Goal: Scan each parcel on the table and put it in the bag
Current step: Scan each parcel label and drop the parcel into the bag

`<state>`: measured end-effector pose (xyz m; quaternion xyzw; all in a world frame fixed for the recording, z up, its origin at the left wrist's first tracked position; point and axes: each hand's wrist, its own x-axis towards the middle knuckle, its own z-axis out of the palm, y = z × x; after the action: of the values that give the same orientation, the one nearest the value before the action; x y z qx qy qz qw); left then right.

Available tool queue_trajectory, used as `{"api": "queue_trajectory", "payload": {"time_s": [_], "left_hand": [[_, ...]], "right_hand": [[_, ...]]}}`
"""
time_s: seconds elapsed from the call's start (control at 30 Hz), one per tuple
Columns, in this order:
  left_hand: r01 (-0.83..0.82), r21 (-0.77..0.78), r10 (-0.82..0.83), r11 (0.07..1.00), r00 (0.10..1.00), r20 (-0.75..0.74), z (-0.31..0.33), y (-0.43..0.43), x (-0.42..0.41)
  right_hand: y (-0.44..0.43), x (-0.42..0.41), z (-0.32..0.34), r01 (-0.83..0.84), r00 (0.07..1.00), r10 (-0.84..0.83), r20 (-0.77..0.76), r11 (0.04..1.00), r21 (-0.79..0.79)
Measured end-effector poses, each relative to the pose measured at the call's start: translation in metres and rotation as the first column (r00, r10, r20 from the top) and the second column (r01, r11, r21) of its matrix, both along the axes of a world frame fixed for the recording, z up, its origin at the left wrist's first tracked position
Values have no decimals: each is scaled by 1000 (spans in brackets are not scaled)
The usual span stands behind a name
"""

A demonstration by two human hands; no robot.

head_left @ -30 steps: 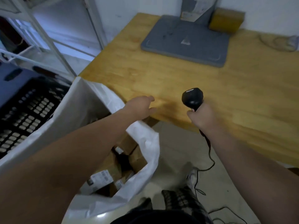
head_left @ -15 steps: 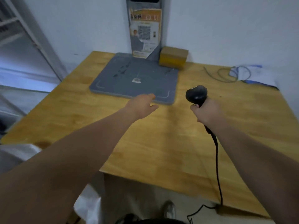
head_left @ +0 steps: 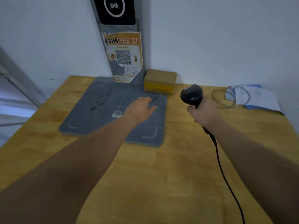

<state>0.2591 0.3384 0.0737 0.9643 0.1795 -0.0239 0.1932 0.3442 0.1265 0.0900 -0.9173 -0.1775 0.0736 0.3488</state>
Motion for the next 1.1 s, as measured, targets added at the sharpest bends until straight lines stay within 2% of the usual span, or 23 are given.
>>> {"api": "queue_trajectory", "payload": {"time_s": [0.1,0.3,0.47,0.57,0.7,0.83,0.93,1.03,1.1], "left_hand": [[-30,-26,30,999,1000,4,-11,31,52],[-180,-61,182,982,983,26,-39,84,154],[-320,-216,331,923,943,16,-63,117,206],[-334,-291,341,897,940,-27,-74,123,220],[-350,-404,375,845,927,-17,-84,123,219],[-406,-604,523,685,852,21,-86,114,196],[-426,-646,580,633,814,32,-84,103,157],[-395,-706,548,588,837,-12,-82,84,106],[-399,-717,517,571,854,-64,-79,67,72]], "right_hand": [[38,49,2,-14,1000,14,-13,1000,-24],[92,134,-33,74,986,-59,-156,993,89],[116,176,-65,212,935,-131,-329,952,221],[125,186,-78,238,906,-115,-407,934,266],[133,184,-87,271,865,-44,-500,880,391],[128,166,-84,367,822,-35,-569,796,482],[108,143,-85,358,831,-4,-556,769,530],[85,104,-86,371,828,31,-560,719,587],[68,73,-88,353,828,56,-558,722,596]]}}
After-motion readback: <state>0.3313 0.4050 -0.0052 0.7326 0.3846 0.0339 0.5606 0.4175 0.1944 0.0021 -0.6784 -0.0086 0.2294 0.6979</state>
